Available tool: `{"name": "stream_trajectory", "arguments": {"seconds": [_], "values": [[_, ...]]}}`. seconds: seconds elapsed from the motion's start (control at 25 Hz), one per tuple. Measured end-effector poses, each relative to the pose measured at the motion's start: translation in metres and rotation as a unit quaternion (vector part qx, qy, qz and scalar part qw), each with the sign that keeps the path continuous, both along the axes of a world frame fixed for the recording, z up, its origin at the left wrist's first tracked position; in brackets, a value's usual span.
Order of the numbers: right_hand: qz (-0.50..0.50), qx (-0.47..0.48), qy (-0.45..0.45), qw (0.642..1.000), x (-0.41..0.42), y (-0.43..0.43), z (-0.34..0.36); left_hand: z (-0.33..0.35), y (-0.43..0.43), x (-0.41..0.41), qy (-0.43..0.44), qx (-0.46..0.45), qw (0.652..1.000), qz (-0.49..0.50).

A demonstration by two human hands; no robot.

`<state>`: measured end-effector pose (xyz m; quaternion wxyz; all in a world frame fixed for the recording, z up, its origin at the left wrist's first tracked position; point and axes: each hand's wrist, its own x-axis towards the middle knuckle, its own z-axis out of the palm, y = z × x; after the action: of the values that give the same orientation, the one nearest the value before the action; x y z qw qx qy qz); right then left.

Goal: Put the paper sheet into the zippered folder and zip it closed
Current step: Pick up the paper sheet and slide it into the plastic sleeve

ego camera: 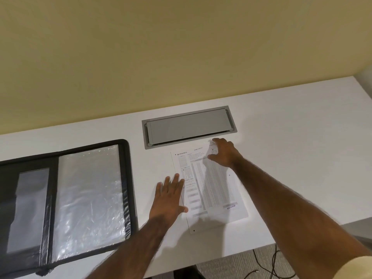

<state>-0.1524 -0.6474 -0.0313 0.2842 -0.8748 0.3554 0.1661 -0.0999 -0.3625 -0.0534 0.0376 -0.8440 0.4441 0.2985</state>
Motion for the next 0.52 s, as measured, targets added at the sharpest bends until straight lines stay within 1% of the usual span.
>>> {"name": "stream_trajectory", "arguments": {"seconds": [0.08, 0.28, 0.4, 0.52], "values": [[0.002, 0.022, -0.006, 1.0, -0.002, -0.001, 0.001, 0.001, 0.0, 0.0, -0.003, 0.002, 1.0, -0.002], [0.016, -0.01, 0.006, 1.0, 0.001, 0.001, -0.002, -0.001, -0.002, -0.001, -0.011, 0.011, 1.0, -0.002], [0.0, -0.01, 0.002, 1.0, 0.006, -0.003, 0.001, -0.004, -0.001, 0.0, -0.016, 0.01, 1.0, -0.001], [-0.028, 0.017, -0.006, 0.999, 0.011, 0.001, 0.003, -0.006, -0.001, 0.0, -0.025, 0.015, 1.0, -0.008]]}}
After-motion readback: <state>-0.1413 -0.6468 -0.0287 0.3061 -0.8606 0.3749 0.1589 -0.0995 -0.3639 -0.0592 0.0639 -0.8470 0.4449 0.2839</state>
